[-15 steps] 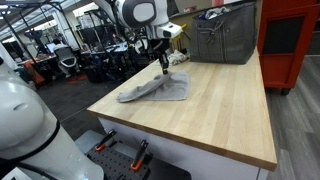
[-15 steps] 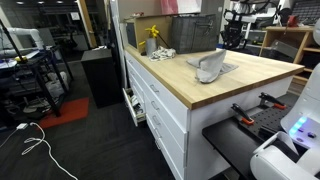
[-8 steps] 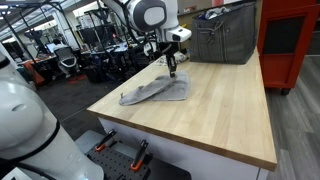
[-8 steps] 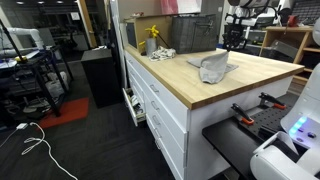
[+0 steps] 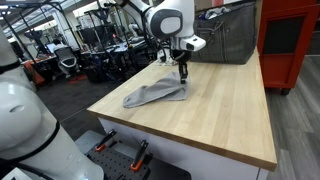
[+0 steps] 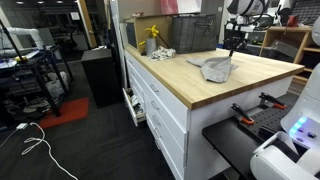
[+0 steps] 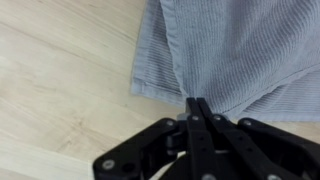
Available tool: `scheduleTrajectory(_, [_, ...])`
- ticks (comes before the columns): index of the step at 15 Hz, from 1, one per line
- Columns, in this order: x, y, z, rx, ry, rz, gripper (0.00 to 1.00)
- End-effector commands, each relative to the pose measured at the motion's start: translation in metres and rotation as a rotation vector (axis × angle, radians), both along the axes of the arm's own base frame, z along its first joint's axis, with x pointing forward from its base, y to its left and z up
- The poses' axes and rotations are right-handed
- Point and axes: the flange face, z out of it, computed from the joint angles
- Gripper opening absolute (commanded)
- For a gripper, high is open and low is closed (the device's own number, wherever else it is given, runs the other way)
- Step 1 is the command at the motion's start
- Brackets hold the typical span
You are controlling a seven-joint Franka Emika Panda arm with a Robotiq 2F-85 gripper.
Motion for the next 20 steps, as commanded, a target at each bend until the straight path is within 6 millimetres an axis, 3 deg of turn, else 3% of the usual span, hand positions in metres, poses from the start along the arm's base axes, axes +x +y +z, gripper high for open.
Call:
scheduleTrajectory(1, [-0.024, -0.026, -0.019, 0.054, 0.053, -0.077, 0.01])
scheduleTrajectory(7, [-0.051, -0.041, -0.043, 0.113, 0.107, -0.153, 0.01])
scheduleTrajectory(8, [-0.053, -0.04, -0.042, 0.116, 0.106, -0.151, 0.28])
scheduleTrajectory(10, [-0.055, -0.038, -0.037, 0.122, 0.089, -0.158, 0.34])
scheduleTrajectory(15, [-0.057, -0.048, -0.004, 0.131, 0.016, -0.194, 0.73])
scheduleTrajectory(18, [-0.043, -0.042, 0.022, 0.126, -0.018, -0.164, 0.95])
scheduleTrajectory(20, [-0.032, -0.03, 0.042, 0.115, -0.053, -0.132, 1.0])
